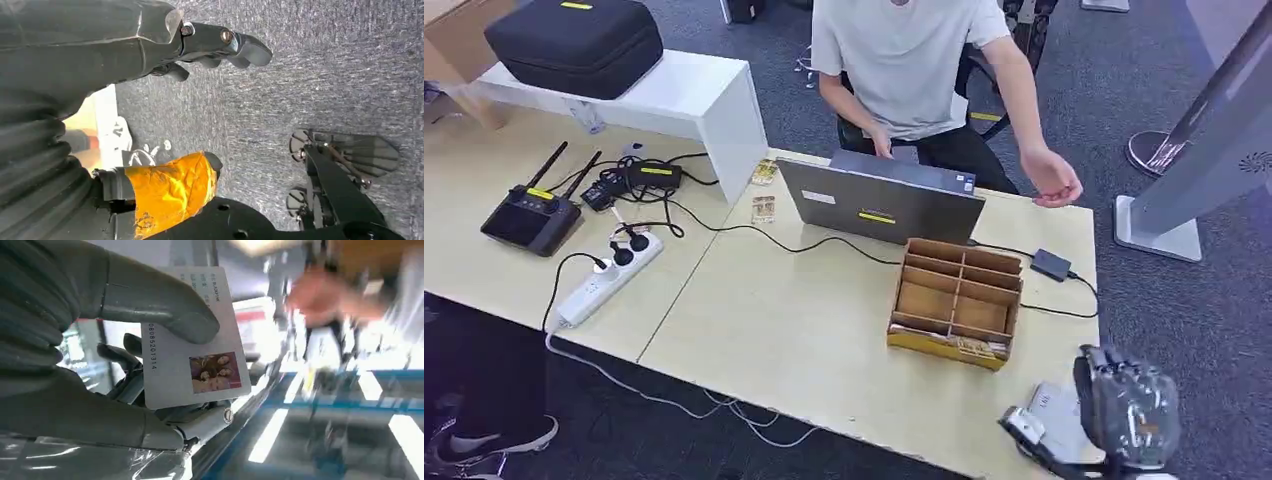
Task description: Pass the card to the sensor for recognition and then transmit it.
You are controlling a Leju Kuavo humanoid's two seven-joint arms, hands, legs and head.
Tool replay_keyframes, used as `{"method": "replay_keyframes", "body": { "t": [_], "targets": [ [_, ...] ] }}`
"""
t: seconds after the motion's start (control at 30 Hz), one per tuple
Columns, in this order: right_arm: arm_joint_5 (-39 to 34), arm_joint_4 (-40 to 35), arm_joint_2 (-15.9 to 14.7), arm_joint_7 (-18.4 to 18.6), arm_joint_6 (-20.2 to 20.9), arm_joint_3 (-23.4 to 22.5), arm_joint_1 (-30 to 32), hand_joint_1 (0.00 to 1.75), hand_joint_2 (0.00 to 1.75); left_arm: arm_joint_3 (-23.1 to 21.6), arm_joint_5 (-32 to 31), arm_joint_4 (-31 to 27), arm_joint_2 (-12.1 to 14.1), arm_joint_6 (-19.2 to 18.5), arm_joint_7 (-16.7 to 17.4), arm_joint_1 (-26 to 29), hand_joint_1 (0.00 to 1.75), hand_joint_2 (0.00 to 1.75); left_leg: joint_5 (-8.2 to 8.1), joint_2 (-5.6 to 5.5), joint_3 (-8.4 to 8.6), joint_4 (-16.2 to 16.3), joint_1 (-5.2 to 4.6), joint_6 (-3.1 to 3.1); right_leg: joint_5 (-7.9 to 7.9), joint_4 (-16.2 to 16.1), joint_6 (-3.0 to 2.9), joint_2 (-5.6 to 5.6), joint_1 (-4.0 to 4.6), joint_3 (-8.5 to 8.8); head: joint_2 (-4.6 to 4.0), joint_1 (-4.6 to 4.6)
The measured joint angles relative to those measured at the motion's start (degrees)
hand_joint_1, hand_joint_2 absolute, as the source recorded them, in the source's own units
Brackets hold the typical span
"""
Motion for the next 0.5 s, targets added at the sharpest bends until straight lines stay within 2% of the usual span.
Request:
{"method": "replay_keyframes", "body": {
  "t": [0.13,0.27,0.3,0.33,0.5],
  "targets": [
    [-1.07,-1.07,-1.05,4.01,4.68,1.31,-9.96,1.75,1.75,0.0,-0.87,0.0,0.0,-0.44,0.0,-0.04,0.0,1.75,0.15,-0.03,-0.09,0.0,0.01,0.07,0.12,0.03,-0.04,-0.04,0.01,-0.06,0.0,0.02],
    [-1.16,-0.96,-1.07,4.13,5.03,1.42,-10.51,1.75,1.75,0.0,-0.92,0.0,0.0,-0.46,0.0,-0.04,0.0,1.75,0.15,-0.03,-0.09,0.0,0.01,0.07,0.13,0.03,-0.06,-0.03,0.01,-0.08,0.0,0.0],
    [-1.22,2.07,-1.07,5.99,9.18,3.02,-17.79,1.75,1.75,0.0,-1.64,0.0,-0.11,-0.68,-0.04,-0.2,0.0,1.75,0.23,0.05,-0.14,0.0,0.04,-0.04,0.22,0.06,-0.06,0.04,0.01,-0.16,0.0,0.02],
    [-0.87,11.49,-0.87,7.49,9.5,5.23,-26.27,1.75,1.75,0.0,-2.25,0.0,-0.42,-0.79,-0.57,-0.45,0.0,1.75,0.33,-0.06,-0.16,0.0,0.06,0.01,0.25,0.06,-0.09,-0.08,0.01,-0.15,0.0,0.04],
    [-1.17,23.33,0.74,8.71,9.26,7.49,-33.35,1.75,1.75,-0.02,-2.91,0.0,-0.81,-0.7,-0.57,-0.54,0.0,1.75,0.37,-0.17,-0.21,-0.01,0.07,0.0,0.26,0.08,-0.1,-0.14,0.02,-0.2,0.0,0.02]
  ]
}}
